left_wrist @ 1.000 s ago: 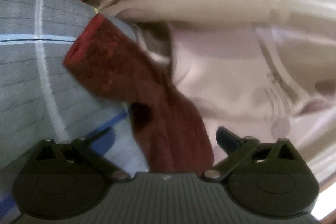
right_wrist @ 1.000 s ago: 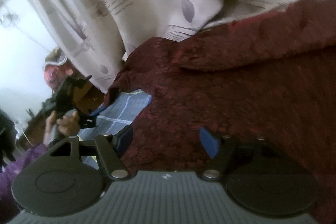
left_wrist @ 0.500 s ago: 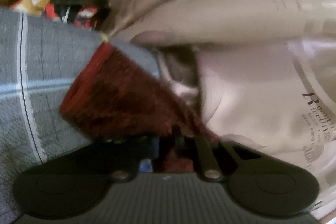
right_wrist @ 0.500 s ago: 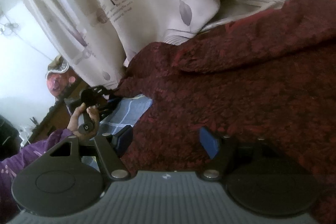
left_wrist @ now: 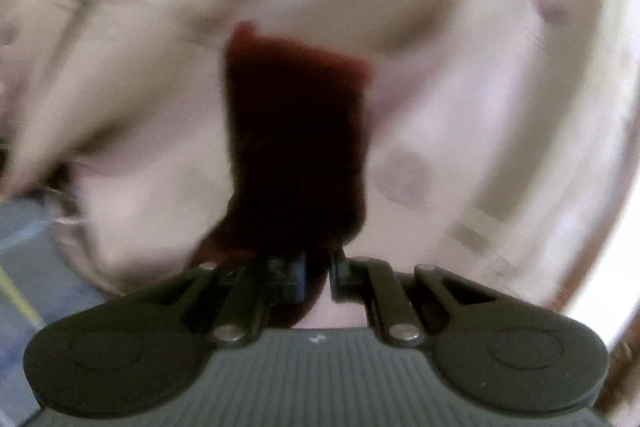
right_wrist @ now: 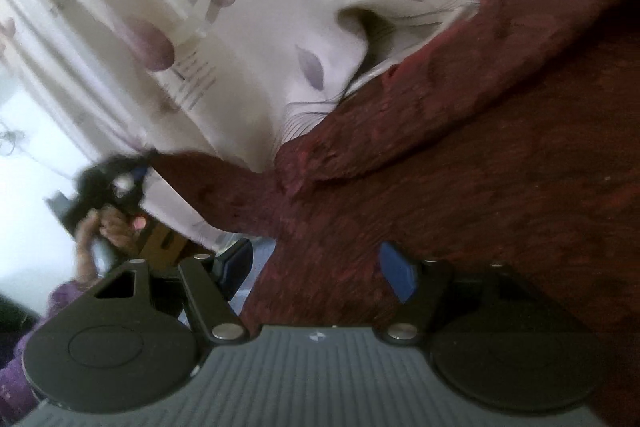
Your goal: Fold small clothes
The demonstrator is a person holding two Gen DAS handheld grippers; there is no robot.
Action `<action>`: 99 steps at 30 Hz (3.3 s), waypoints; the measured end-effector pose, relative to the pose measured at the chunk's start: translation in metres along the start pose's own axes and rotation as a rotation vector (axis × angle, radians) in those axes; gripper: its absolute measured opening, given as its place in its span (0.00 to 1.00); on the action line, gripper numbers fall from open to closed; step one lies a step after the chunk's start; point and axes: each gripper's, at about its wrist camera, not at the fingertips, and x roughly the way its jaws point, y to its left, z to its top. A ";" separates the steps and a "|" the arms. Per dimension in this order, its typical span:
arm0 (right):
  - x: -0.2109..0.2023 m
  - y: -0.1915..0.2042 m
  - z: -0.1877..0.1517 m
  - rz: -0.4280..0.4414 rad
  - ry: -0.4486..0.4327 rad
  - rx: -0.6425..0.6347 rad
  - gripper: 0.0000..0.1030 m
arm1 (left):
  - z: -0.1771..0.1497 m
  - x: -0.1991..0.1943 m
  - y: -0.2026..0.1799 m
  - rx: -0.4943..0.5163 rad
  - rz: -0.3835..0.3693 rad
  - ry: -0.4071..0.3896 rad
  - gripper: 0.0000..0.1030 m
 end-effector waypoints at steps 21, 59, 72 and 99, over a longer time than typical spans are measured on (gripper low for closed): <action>-0.133 -0.083 0.041 -0.037 -0.249 0.241 0.74 | -0.233 0.103 -0.160 0.249 -0.267 0.559 0.28; -0.041 -0.036 0.203 -0.316 -0.111 -0.246 0.15 | -0.234 -0.053 -0.030 0.072 0.006 0.363 1.00; -0.020 -0.123 0.178 -0.439 -0.025 -0.083 0.19 | -0.236 -0.050 -0.031 0.076 0.016 0.373 1.00; -0.270 -0.002 -0.056 -0.385 0.057 -0.119 0.56 | -0.197 -0.217 0.002 0.157 0.087 0.505 1.00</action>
